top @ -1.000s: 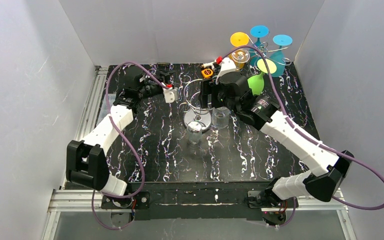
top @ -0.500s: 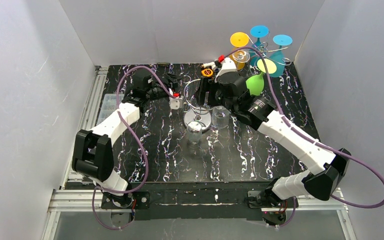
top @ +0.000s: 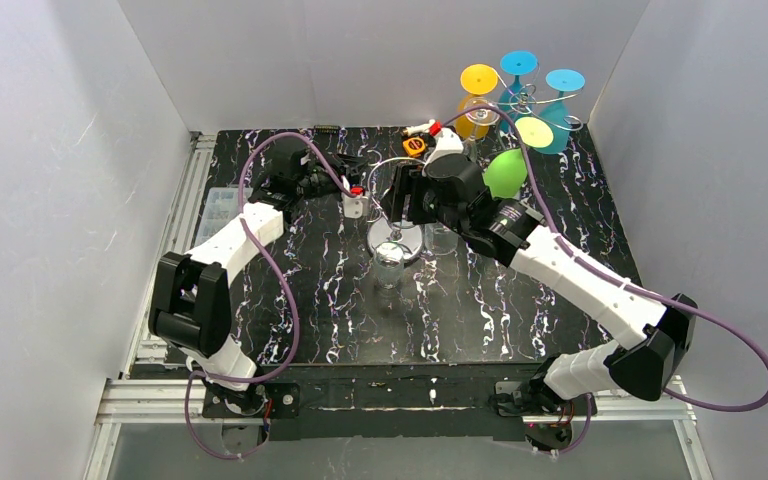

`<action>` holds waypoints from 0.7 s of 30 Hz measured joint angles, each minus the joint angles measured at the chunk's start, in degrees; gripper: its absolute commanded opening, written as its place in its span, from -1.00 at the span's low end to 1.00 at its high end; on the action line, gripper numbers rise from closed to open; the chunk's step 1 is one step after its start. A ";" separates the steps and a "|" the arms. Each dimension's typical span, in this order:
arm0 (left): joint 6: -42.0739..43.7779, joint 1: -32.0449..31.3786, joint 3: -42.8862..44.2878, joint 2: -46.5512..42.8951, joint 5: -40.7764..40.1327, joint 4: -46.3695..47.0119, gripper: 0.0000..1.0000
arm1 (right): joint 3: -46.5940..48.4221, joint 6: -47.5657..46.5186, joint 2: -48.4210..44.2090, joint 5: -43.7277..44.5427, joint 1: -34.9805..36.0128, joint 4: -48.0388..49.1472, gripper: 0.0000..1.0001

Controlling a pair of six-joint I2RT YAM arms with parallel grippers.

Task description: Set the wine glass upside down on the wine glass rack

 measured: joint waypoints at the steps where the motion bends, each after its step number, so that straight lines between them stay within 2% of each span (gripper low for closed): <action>1: -0.04 0.02 0.00 0.00 -0.02 0.00 -1.00 | -0.02 0.22 0.00 -0.04 0.07 -0.02 0.44; 7: -0.22 -0.11 -1.38 -1.64 -0.79 -0.11 -1.00 | -1.70 1.25 -0.92 -0.02 0.26 0.35 0.40; 13: -1.29 -0.13 -6.91 -8.46 -2.38 -1.36 -0.99 | -3.63 1.70 -3.72 0.48 0.26 -0.57 0.39; 21: -3.93 -0.59 -10.01 -14.93 -4.00 -5.97 -0.97 | -4.17 1.62 -4.76 1.40 0.26 -1.84 0.38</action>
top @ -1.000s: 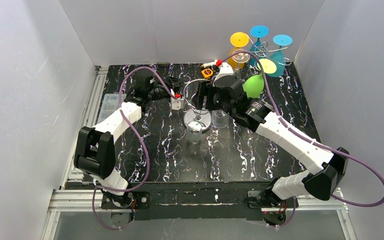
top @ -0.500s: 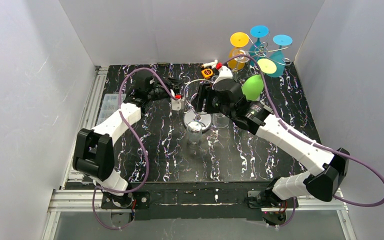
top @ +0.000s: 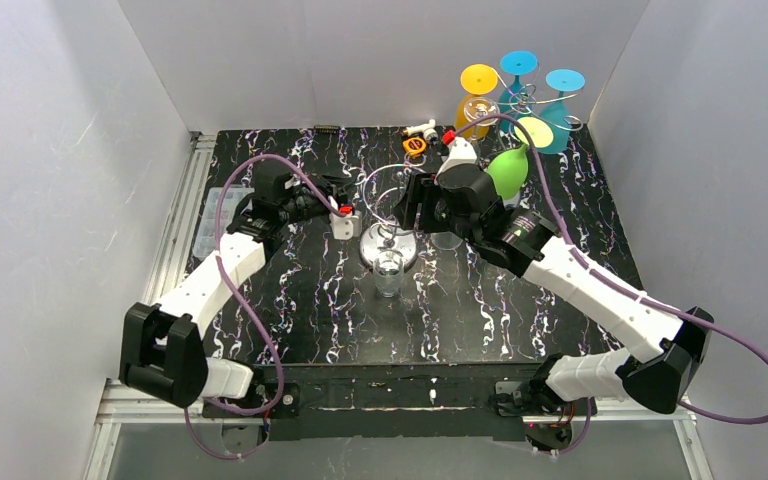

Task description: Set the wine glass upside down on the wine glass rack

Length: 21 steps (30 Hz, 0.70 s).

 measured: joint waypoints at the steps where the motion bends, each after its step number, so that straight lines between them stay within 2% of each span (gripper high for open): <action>1: -0.37 -0.04 -0.31 -0.70 -0.17 -0.52 -0.97 | 0.00 -0.20 0.02 0.20 0.00 -0.04 0.37; 11: -2.97 -1.01 -3.78 -9.97 -0.39 -8.76 -0.93 | 3.26 -3.85 5.66 0.90 -0.02 -0.57 0.36; 21: -5.86 -1.44 -7.19 -16.87 -0.37 -13.27 -0.88 | 7.28 -8.15 10.69 1.44 0.00 -1.20 0.29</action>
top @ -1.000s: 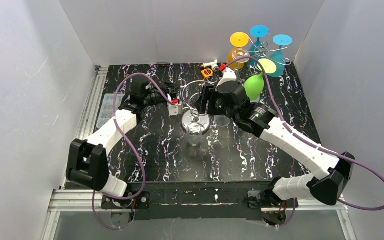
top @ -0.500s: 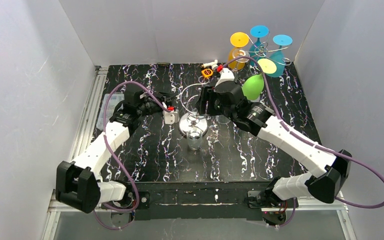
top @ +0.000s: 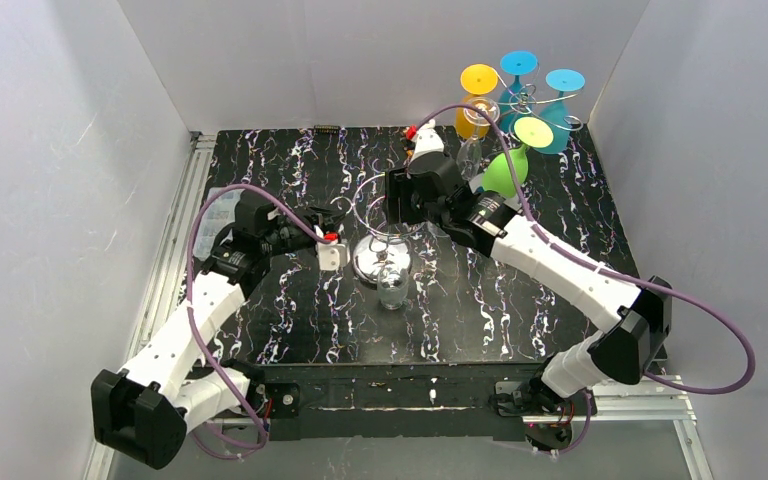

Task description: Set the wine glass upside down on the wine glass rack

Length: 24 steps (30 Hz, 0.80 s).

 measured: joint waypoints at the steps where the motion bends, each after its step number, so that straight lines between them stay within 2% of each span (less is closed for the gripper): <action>1: -0.31 -0.04 -0.37 -0.48 0.00 -0.11 -0.87 | 0.15 -0.44 0.15 0.04 0.00 -0.07 0.28; 19: -5.44 -5.88 -1.84 -6.25 0.24 -3.87 -0.64 | 0.68 -10.97 1.01 -3.21 -1.18 0.22 0.21; 22: -6.38 -6.71 -1.84 -6.71 0.15 -3.96 -0.55 | 0.68 -12.24 1.01 -4.57 -1.20 0.26 0.28; 24: -6.91 -7.15 -1.84 -7.34 0.13 -4.42 -0.41 | 0.68 -13.25 1.01 -5.57 -1.16 0.33 0.32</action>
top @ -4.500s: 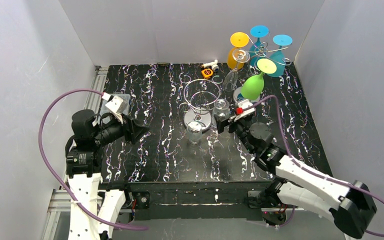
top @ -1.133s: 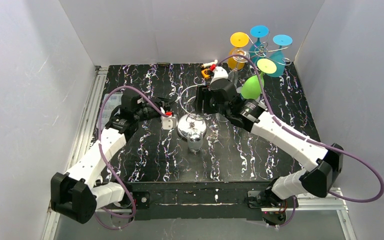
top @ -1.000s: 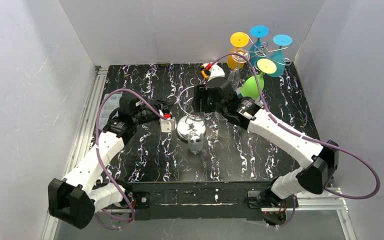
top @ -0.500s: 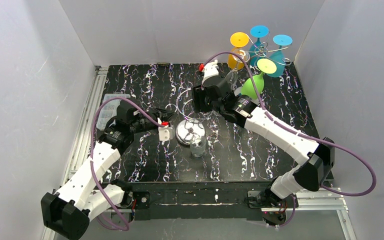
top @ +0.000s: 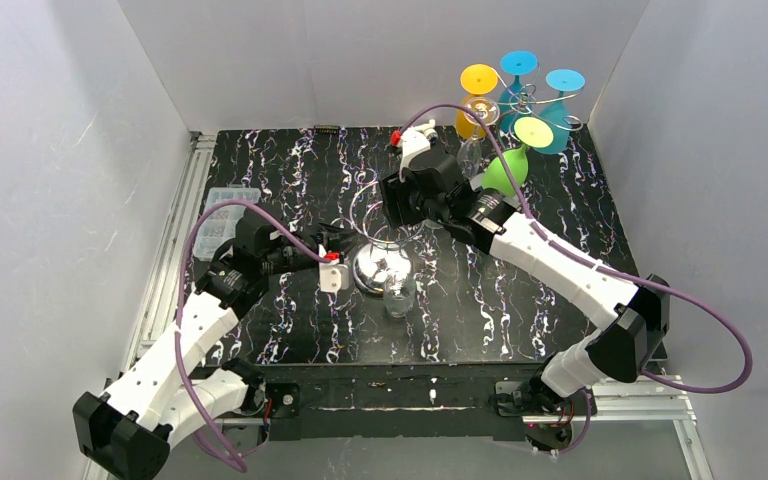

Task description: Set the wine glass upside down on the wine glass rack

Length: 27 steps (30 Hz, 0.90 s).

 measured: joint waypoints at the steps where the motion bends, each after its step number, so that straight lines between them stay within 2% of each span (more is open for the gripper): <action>1: -0.33 -0.17 0.00 -0.26 -0.02 -0.17 -0.31 | -0.02 -0.28 0.00 -0.24 0.00 0.00 0.35; 2: -0.90 -0.33 0.00 -0.59 -0.11 -0.37 -0.18 | -0.02 -0.52 0.00 -0.44 -0.04 0.04 0.38; 8: -6.29 -0.90 0.68 -2.08 -2.21 -3.45 0.36 | -0.90 -1.53 -0.50 -2.01 -0.22 0.68 0.64; 11: -11.39 -0.92 3.37 -2.36 -4.90 -7.15 0.49 | -0.90 -1.40 -1.53 -2.47 -0.24 0.50 0.76; 12: -13.42 -0.94 4.42 -2.71 -6.03 -8.28 0.51 | -0.90 -1.29 -2.05 -2.60 -0.26 0.24 0.91; 13: -15.74 -0.92 5.42 -3.32 -7.45 -9.40 0.54 | -0.90 -1.20 -2.60 -2.64 -0.26 -0.15 0.96; 17: -25.24 -0.92 7.74 -8.02 -13.55 -13.90 0.95 | -1.36 0.44 -6.93 -3.48 -0.26 -1.92 0.97; 22: -36.26 -0.92 10.58 -13.62 -21.92 -21.92 0.97 | -3.43 4.59 -13.27 -5.81 -0.24 -4.15 0.97; 27: -45.07 -0.76 13.03 -16.70 -31.93 -28.96 0.97 | -14.36 10.73 -20.94 -8.98 -0.04 -6.80 0.97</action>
